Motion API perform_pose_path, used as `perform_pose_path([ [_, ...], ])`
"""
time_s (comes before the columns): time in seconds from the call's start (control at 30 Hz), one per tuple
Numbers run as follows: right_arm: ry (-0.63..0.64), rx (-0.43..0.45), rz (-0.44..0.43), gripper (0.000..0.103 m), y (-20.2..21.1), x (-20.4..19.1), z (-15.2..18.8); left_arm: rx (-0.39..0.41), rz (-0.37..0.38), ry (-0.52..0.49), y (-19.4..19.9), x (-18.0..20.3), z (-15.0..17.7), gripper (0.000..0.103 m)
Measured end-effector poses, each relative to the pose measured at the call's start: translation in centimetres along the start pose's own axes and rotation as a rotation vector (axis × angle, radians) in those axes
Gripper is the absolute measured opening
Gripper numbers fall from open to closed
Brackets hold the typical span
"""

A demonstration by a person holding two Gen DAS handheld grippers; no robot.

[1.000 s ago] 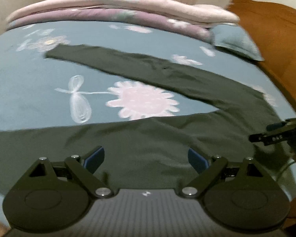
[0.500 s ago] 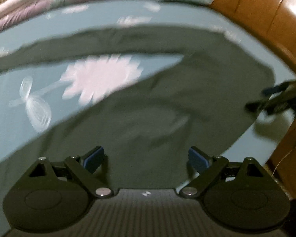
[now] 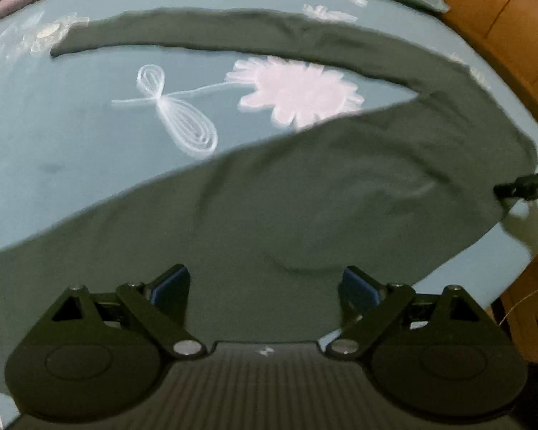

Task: Fold clothes
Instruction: 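Lower the open right gripper to the waistband edge of the trousers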

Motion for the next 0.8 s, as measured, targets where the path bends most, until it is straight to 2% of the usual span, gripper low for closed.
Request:
perform_pose_path([
  [0.13,-0.007,-0.015,-0.013,0.103,-0.1,0.2,-0.2,0.053,0.051,-0.004,1.4,0.4,-0.8,0.092],
  [0.3,-0.017,-0.013,-0.005,0.103,-0.3,0.2,-0.3,0.127,0.073,-0.034,2.2,1.3,-3.4,0.092],
  [0.4,-0.017,-0.009,-0.015,0.103,-0.4,0.3,-0.3,0.128,0.105,-0.059,1.8,2.1,-4.5,0.092],
  [0.6,0.004,0.005,-0.032,0.103,-0.3,0.6,-0.2,0.123,0.116,-0.132,1.0,4.5,-5.8,0.092],
  [0.8,0.023,0.053,-0.039,0.103,0.0,0.6,0.4,0.159,0.102,-0.161,1.3,7.1,-7.1,0.092],
])
Point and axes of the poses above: each gripper's, at about its wrist camera, not at the fingertips, and y roughly against the way its jaws point, x to its right, z to its underside, the point moved 2 cm from there along -y, roughly the way its jaws point, and after that the axes turned 13 degrees about -z, right-handed, at the moved point
